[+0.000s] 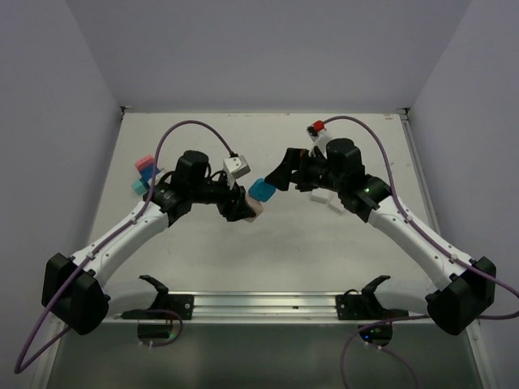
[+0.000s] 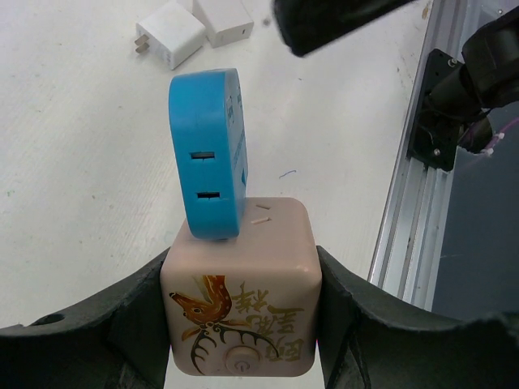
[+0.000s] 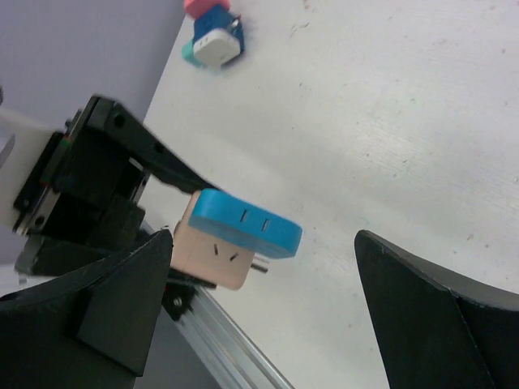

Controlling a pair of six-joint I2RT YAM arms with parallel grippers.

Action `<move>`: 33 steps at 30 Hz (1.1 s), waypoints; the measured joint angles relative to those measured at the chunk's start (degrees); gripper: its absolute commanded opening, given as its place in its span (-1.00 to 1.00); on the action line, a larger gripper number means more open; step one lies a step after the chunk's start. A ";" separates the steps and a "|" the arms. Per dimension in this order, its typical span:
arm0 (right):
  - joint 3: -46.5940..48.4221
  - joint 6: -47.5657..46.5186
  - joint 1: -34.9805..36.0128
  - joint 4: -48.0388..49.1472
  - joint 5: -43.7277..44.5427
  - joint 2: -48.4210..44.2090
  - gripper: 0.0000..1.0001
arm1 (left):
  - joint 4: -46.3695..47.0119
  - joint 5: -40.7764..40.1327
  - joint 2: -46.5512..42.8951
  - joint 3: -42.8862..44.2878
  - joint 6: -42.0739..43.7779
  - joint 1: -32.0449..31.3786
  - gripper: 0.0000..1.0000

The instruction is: Pull the plug off the socket

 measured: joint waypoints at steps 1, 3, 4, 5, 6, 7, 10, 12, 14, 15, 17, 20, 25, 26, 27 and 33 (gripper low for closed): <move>-0.79 2.40 0.07 1.01 1.99 -0.48 0.98 | 0.39 -0.24 -0.15 -0.07 -0.31 -0.15 -1.00; -2.08 6.56 0.90 2.40 6.58 -0.87 0.98 | 1.29 -0.87 -0.35 -0.07 -1.11 -0.68 -1.00; -2.54 8.33 1.60 2.78 8.57 -0.87 0.98 | 1.70 -1.33 -0.46 -0.07 -1.38 -0.96 -1.00; -2.86 9.88 2.62 2.86 10.69 -0.87 0.98 | 1.95 -1.62 -0.57 -0.07 -1.46 -1.18 -1.00; -2.97 10.95 3.45 2.86 12.00 -0.85 0.98 | 2.14 -2.01 -0.66 -0.07 -1.53 -1.40 -1.00; -2.97 12.33 4.81 3.06 13.90 -0.74 0.98 | 2.32 -2.40 -0.74 -0.07 -1.62 -1.60 -1.00; -2.97 14.88 7.23 4.59 16.44 -0.15 0.97 | 2.97 -3.45 -0.87 -0.07 -2.23 -2.16 -1.00; -2.97 16.31 8.20 5.70 17.40 0.48 0.98 | 3.19 -3.87 -0.90 -0.07 -2.82 -2.32 -1.00; -2.97 17.20 8.63 6.58 18.18 0.83 0.98 | 3.34 -4.46 -0.92 -0.07 -3.39 -2.54 -1.00; -2.97 17.66 8.76 6.97 18.73 0.96 0.98 | 3.34 -4.66 -0.94 -0.07 -3.58 -2.62 -1.00; -2.97 18.21 9.03 7.48 19.23 0.98 0.97 | 3.34 -5.16 -1.01 -0.07 -3.93 -2.71 -1.00; -2.97 18.97 9.40 8.00 20.35 0.98 0.91 | 3.37 -6.51 -1.40 -0.07 -4.42 -2.99 -1.00; -2.97 19.89 10.71 8.55 21.94 1.79 0.85 | 3.56 -7.89 -1.88 -0.07 -5.46 -3.43 -1.00; -2.97 20.20 10.97 8.66 22.10 2.14 0.83 | 3.72 -8.09 -1.90 -0.07 -5.77 -3.54 -1.00; -2.97 20.52 11.17 8.74 22.08 2.49 0.82 | 4.00 -8.26 -1.92 -0.07 -5.90 -3.69 -1.00; -3.82 21.73 12.37 9.29 22.95 3.89 0.51 | 4.87 -9.18 -1.95 -0.09 -6.91 -4.42 -1.00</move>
